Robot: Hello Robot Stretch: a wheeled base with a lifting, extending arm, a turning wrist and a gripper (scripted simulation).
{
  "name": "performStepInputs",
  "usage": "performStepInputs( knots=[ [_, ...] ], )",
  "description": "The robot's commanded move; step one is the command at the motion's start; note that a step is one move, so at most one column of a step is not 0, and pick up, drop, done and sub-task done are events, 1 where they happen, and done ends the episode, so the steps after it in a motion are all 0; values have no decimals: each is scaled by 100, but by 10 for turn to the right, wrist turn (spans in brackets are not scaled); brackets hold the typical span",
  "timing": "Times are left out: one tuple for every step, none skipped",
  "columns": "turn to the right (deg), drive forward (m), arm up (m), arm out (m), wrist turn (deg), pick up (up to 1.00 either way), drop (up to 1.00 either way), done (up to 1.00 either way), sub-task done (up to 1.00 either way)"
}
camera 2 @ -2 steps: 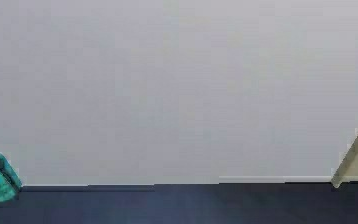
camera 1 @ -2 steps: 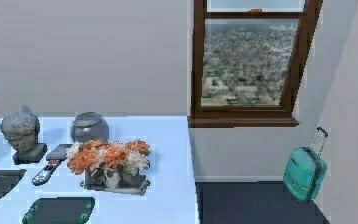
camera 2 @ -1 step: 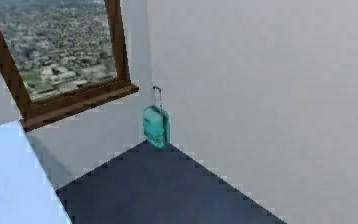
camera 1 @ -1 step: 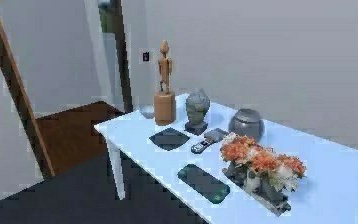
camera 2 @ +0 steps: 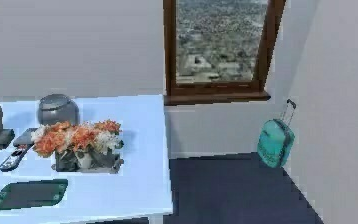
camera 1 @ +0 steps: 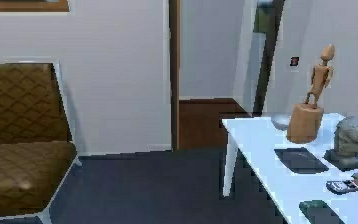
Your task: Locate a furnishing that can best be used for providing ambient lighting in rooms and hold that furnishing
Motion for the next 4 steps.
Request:
performStepInputs(
  knots=[
    [0,100,0,0,0,0,0,0,0],
    [0,50,0,0,0,0,0,0,0],
    [270,0,0,0,0,0,0,0,0],
    [0,50,0,0,0,0,0,0,0]
  ],
)
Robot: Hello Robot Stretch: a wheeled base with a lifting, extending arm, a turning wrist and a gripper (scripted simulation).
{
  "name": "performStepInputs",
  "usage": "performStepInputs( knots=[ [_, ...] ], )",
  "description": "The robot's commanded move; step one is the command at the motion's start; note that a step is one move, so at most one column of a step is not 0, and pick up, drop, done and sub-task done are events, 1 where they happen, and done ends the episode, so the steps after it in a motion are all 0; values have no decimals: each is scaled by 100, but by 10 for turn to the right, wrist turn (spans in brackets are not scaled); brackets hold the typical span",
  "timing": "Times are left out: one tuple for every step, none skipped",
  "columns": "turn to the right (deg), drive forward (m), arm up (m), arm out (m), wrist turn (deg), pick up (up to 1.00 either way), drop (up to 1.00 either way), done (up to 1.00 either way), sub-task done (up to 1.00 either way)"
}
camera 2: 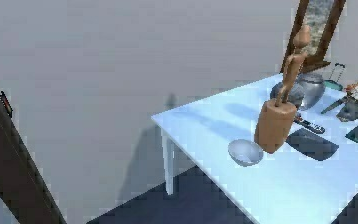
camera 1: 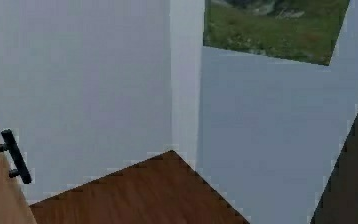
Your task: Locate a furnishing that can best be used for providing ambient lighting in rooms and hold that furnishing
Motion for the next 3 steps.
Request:
performStepInputs(
  knots=[
    [-120,0,0,0,0,0,0,0,0],
    [0,80,0,0,0,0,0,0,0],
    [-120,0,0,0,0,0,0,0,0]
  ],
)
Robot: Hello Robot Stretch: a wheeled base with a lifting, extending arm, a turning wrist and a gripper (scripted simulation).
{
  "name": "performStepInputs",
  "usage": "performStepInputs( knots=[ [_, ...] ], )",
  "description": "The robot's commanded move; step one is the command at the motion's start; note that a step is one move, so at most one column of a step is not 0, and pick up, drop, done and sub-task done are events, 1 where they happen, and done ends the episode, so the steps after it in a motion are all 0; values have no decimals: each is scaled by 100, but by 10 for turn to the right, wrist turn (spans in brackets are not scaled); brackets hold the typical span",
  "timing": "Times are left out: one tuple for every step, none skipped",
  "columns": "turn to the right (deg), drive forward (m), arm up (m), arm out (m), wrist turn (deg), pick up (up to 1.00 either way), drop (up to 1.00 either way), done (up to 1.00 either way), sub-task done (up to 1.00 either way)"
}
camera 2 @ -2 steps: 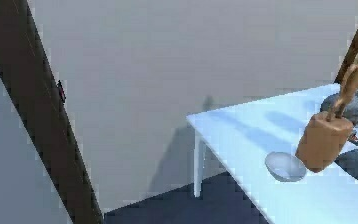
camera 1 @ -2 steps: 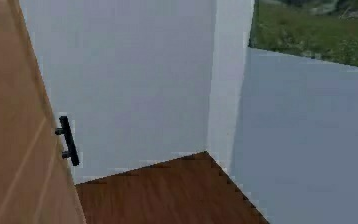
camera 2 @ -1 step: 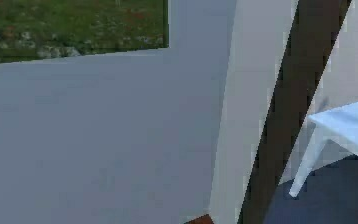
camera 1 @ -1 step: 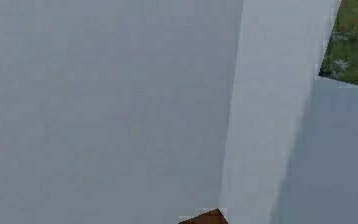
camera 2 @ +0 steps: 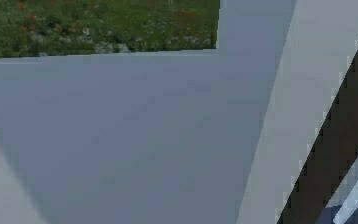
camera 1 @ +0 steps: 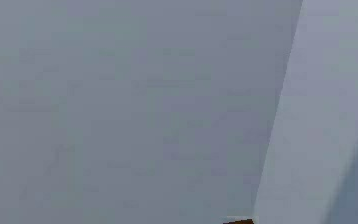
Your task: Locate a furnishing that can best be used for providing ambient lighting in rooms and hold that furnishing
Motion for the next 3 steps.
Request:
performStepInputs(
  knots=[
    [0,5,0,0,0,0,0,0,0],
    [-90,0,0,0,0,0,0,0,0],
    [0,30,0,0,0,0,0,0,0]
  ],
)
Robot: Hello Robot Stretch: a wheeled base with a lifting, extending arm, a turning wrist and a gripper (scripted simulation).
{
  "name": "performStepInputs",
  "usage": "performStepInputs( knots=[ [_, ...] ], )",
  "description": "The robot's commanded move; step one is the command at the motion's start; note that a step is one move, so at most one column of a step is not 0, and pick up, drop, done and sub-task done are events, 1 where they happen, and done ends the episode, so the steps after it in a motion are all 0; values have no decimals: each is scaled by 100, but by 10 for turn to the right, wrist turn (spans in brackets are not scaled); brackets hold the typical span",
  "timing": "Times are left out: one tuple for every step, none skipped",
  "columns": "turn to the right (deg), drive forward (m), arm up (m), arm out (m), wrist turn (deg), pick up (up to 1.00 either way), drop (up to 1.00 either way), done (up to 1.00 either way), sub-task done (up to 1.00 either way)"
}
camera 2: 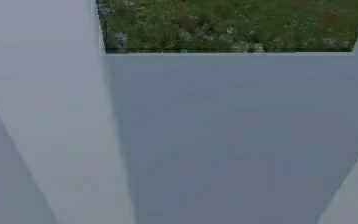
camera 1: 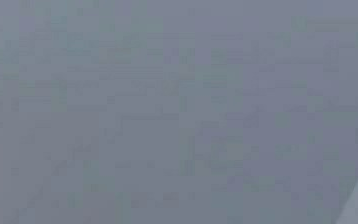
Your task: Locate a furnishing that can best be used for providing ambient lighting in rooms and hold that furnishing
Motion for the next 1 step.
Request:
performStepInputs(
  knots=[
    [-450,0,0,0,0,0,0,0,0]
  ],
)
